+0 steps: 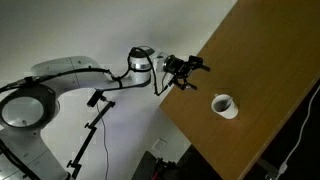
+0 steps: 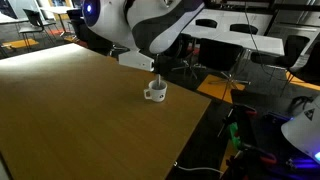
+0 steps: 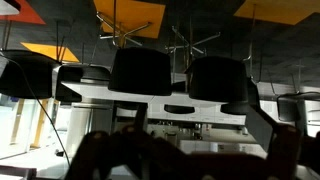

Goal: Remove the pen from the cup and put it on the table

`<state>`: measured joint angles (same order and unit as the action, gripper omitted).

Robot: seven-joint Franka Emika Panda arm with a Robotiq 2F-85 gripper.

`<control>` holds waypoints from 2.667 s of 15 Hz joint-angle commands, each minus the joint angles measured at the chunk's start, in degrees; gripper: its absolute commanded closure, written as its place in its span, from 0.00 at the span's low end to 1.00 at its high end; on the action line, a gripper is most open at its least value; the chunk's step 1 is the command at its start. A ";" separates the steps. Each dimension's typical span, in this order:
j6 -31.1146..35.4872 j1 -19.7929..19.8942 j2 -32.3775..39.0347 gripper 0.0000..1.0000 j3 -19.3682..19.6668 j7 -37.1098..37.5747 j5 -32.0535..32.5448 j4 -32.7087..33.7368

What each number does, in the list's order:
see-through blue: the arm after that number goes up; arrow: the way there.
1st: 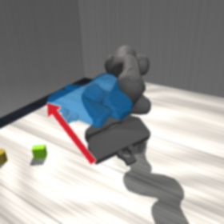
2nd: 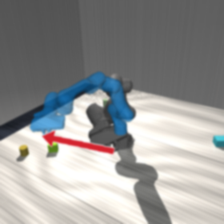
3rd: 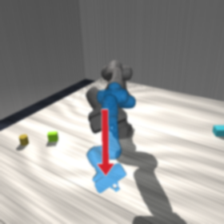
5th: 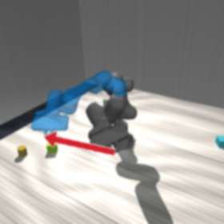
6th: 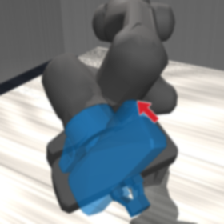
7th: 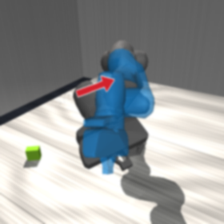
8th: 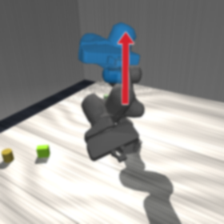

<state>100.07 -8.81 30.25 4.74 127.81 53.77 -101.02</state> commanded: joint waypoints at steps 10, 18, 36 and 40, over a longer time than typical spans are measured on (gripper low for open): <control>-0.47 0.87 0.04 0.00 -1.10 0.13 0.35 0.29; 1.09 0.78 1.67 0.00 -1.12 2.63 0.83 0.54; 11.79 1.91 11.68 0.00 -0.14 7.28 4.23 3.80; 13.09 2.04 12.23 0.00 0.04 6.29 8.58 2.91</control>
<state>111.01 -7.05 42.33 4.44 135.36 59.22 -97.85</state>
